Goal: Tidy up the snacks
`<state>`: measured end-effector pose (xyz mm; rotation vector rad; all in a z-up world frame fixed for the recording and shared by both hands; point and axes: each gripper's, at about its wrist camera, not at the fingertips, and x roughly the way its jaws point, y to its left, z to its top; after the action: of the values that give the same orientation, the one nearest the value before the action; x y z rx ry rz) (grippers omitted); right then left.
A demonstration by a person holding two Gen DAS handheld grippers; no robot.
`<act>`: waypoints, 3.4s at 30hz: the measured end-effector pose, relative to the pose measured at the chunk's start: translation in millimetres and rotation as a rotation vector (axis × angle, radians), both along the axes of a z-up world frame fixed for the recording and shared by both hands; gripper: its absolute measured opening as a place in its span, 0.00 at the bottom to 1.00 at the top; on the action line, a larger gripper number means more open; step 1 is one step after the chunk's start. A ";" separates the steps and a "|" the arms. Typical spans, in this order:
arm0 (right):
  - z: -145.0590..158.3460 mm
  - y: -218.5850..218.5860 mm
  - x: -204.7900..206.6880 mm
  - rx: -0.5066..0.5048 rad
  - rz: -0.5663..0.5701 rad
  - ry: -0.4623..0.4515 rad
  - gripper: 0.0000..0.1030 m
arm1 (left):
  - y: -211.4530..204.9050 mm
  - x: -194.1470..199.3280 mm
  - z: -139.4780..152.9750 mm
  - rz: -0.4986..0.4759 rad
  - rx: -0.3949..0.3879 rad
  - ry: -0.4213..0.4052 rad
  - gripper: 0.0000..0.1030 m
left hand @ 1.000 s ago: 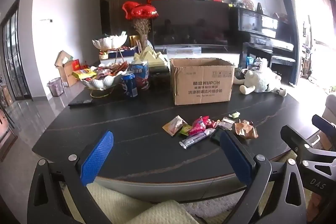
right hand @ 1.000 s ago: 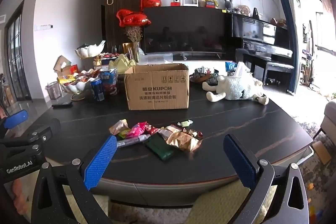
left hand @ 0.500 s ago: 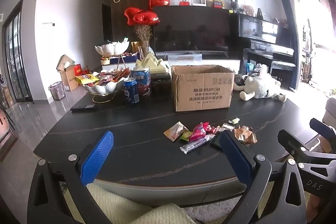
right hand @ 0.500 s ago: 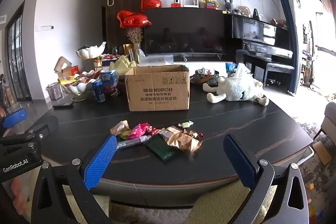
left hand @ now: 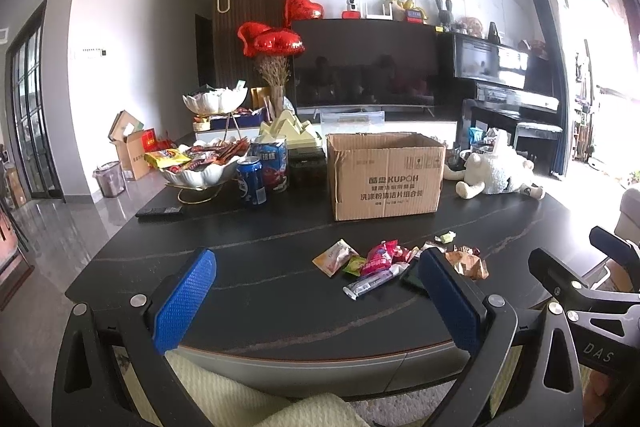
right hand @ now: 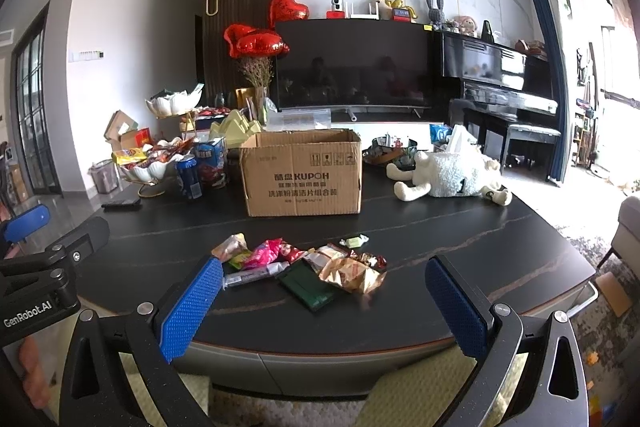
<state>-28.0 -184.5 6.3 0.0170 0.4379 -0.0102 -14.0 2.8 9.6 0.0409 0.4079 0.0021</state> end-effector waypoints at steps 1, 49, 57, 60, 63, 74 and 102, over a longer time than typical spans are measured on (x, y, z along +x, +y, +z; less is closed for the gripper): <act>0.2 0.1 0.2 0.001 0.001 0.000 1.00 | -0.1 -0.3 0.2 0.000 0.001 -0.002 1.00; 6.2 2.4 -3.9 0.001 0.003 -0.014 1.00 | 0.5 -0.6 2.7 -0.002 0.003 -0.013 1.00; 5.9 7.8 -1.8 0.000 0.022 0.003 1.00 | 6.1 -0.8 2.8 -0.013 -0.004 -0.012 1.00; 1.2 9.7 0.9 -0.008 0.035 0.010 1.00 | 8.7 3.6 -0.4 -0.035 0.002 0.006 1.00; -11.4 10.1 10.3 -0.017 0.050 0.027 1.00 | 11.6 10.1 -7.5 -0.053 0.002 0.030 1.00; -40.7 22.4 41.2 -0.093 0.115 0.063 0.94 | 3.2 45.2 -37.2 -0.118 0.071 0.055 0.93; -135.3 30.6 163.5 -0.207 0.320 0.396 0.60 | -37.1 166.4 -131.0 -0.409 0.140 0.345 0.44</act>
<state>135.5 -154.0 -129.0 -0.2626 0.8298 0.2594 152.4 -34.4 -121.4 0.2654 0.7377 -0.3845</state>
